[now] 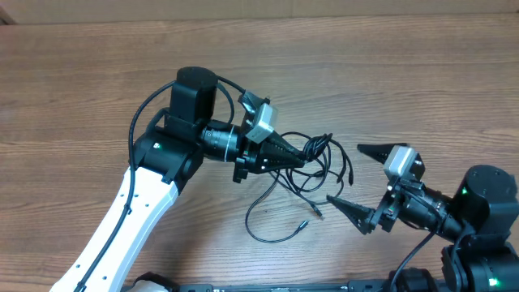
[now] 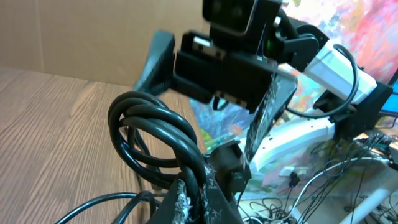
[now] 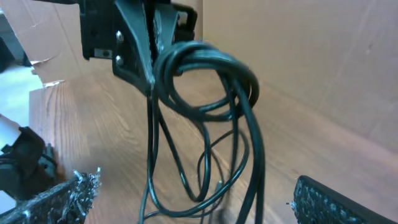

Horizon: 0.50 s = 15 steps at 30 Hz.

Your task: Untangle cables

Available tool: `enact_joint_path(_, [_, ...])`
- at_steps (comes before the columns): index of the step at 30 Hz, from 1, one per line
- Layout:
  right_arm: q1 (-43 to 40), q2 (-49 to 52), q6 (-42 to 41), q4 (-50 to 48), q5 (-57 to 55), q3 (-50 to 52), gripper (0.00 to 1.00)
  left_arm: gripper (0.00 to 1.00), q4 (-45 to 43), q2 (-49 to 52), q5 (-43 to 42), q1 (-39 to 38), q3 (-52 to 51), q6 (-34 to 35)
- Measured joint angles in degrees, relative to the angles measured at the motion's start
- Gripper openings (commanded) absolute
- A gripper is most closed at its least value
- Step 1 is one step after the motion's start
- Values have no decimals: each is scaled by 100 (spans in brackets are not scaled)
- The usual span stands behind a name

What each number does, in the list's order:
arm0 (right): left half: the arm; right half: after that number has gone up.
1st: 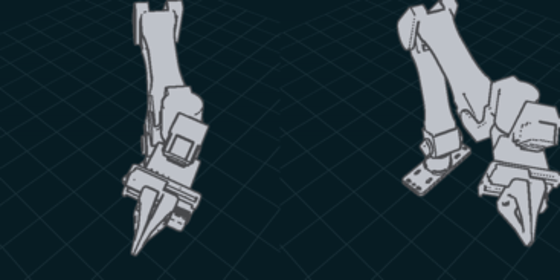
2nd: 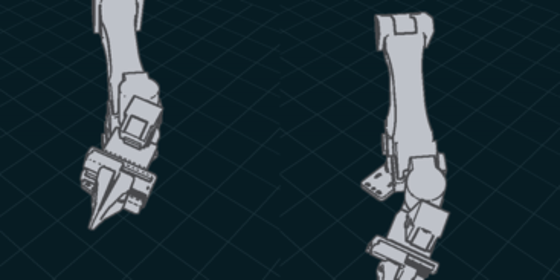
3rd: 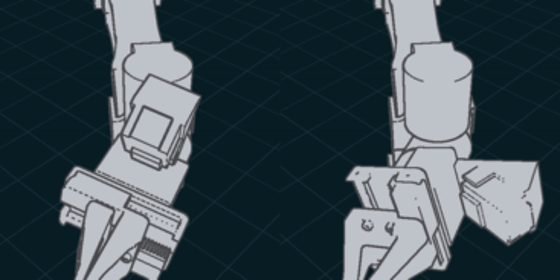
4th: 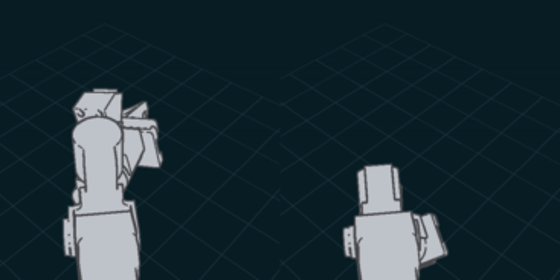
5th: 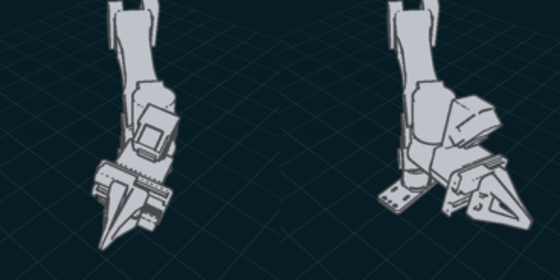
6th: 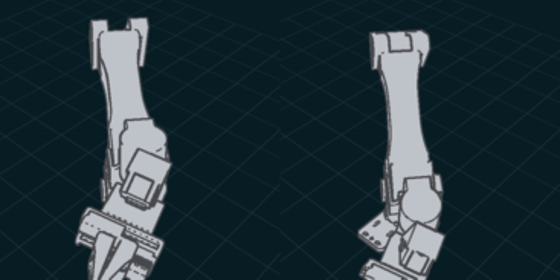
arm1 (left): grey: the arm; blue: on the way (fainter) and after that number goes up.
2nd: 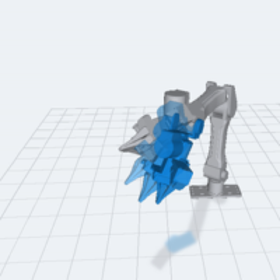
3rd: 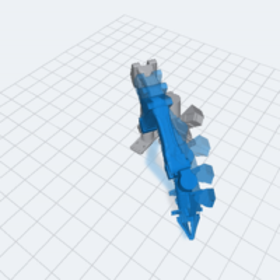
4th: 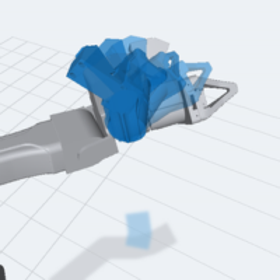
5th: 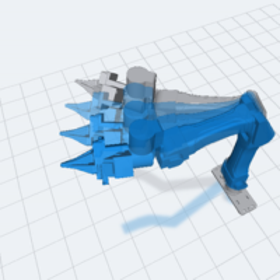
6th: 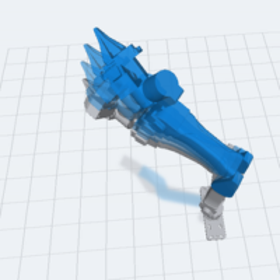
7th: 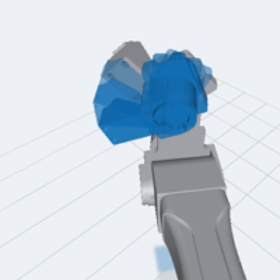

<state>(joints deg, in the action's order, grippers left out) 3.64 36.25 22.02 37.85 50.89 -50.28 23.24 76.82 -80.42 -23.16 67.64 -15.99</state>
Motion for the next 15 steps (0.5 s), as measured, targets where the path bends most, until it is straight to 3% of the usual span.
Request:
enact_joint_path(3, [-2, 0, 50, -435, 20, 0, 99, 4, 234, 0, -33, -57, 0, -138])
enact_joint_path(5, [0, 0, 118, -581, -9, 0, 90, 4, 332, 0, -42, -199, 0, -184])
enact_joint_path(7, [-2, 0, 319, -616, -39, 0, 87, 4, 358, 0, -57, -391, 0, -223])
enact_joint_path(9, [-2, 0, 577, -612, -72, 0, 79, 4, 363, 0, -59, -581, 0, -223])
enact_joint_path(13, [-2, 0, 857, -621, -83, 0, 53, 4, 376, 0, -28, -778, 0, -225])
enact_joint_path(15, [-2, 0, 927, -621, -72, 0, 45, 4, 378, 0, -9, -800, 0, -225])
